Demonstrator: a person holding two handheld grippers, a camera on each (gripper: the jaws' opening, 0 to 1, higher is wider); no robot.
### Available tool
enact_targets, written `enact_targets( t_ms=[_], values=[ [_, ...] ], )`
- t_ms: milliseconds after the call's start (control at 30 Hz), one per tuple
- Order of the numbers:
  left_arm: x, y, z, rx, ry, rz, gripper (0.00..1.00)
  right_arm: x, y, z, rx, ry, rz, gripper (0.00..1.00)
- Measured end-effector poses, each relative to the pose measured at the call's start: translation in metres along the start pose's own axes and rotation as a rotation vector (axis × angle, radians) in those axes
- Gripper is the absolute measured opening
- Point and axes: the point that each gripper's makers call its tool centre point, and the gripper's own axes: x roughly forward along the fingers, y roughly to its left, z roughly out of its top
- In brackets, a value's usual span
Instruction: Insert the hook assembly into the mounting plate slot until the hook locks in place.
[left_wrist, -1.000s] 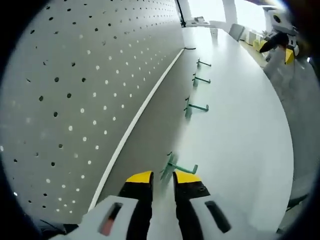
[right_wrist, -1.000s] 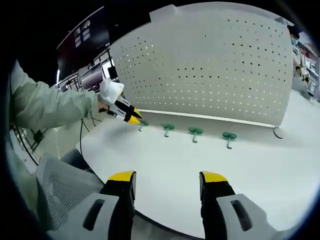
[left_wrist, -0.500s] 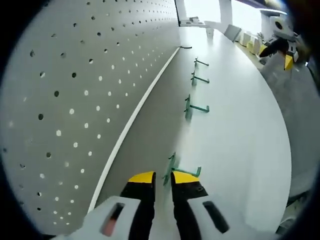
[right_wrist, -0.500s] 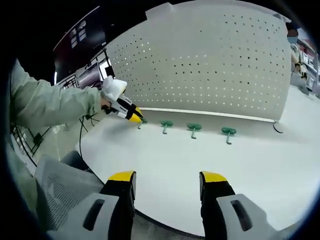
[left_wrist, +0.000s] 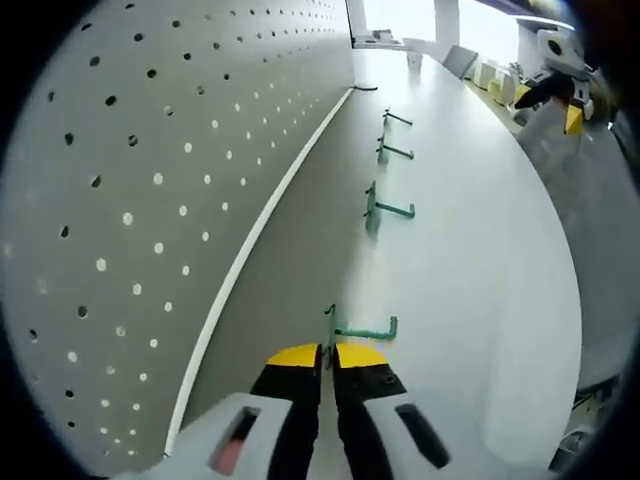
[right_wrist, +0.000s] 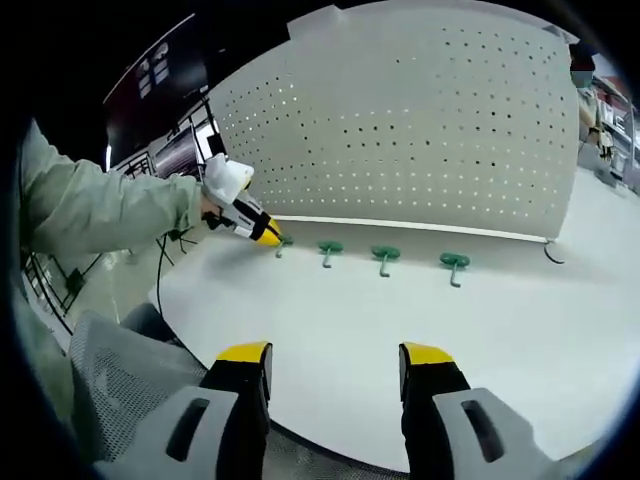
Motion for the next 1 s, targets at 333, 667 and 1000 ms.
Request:
enact_targets(
  t_ms=[333, 667, 1000],
  values=[
    [0.000, 0.004, -0.001, -0.059, 0.002, 0.050, 0.03, 0.000, 0.000, 0.001, -0.004, -0.005, -0.002, 0.49],
    [-0.018, 0.008, 0.019, -0.226, -0.149, 0.205, 0.02, -0.002, -0.002, 0.009, -0.025, -0.028, -0.006, 0.49],
    [-0.058, -0.009, 0.046, -0.285, -0.291, 0.332, 0.02, -0.007, 0.002, 0.027, -0.033, -0.074, 0.016, 0.47]
  ],
)
